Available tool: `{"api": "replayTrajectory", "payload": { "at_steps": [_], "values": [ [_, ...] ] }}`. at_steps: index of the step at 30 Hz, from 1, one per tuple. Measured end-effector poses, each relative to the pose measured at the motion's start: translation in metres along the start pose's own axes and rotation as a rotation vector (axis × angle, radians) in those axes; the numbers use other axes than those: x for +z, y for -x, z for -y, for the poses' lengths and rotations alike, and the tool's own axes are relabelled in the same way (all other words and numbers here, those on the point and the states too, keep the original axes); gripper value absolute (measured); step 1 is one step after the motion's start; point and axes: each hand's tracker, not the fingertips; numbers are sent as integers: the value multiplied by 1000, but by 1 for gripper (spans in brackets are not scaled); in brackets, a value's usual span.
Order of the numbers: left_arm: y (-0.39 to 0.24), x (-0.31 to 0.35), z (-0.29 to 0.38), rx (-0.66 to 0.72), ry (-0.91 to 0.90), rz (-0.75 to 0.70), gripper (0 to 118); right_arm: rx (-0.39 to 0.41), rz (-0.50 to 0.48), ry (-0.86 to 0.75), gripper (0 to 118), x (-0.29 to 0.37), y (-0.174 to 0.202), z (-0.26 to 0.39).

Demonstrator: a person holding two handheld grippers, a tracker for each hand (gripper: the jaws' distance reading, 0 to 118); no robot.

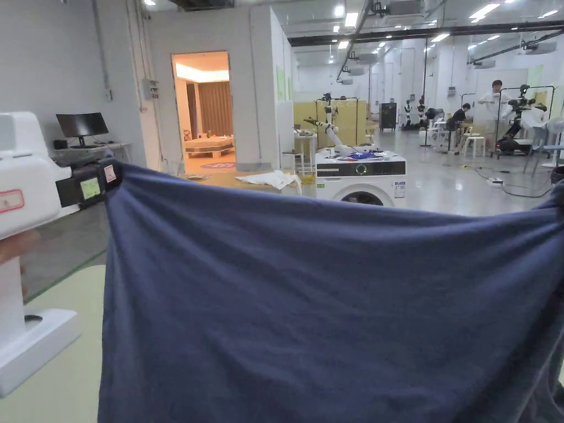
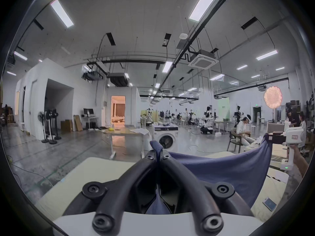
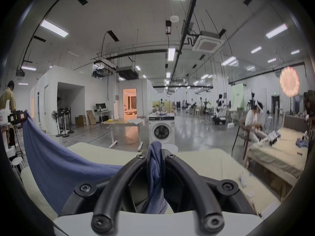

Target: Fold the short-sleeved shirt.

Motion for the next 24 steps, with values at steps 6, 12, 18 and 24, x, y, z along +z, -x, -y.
{"api": "replayTrajectory", "payload": {
  "at_steps": [6,12,18,24],
  "values": [
    [-1,-44,-34,-57,-45,-66,0,31,46,-62,9,-33,10,-69],
    [-12,-109,-46,-144,-21,-138,0,130,126,-65,9,-82,18,-103],
    [-19,-162,-36,-174,-10,-201,0,182,229,-56,9,-132,30,-109],
    [-18,-206,-24,-152,4,-231,0,211,260,-63,9,-176,30,-117]
  ]
}}
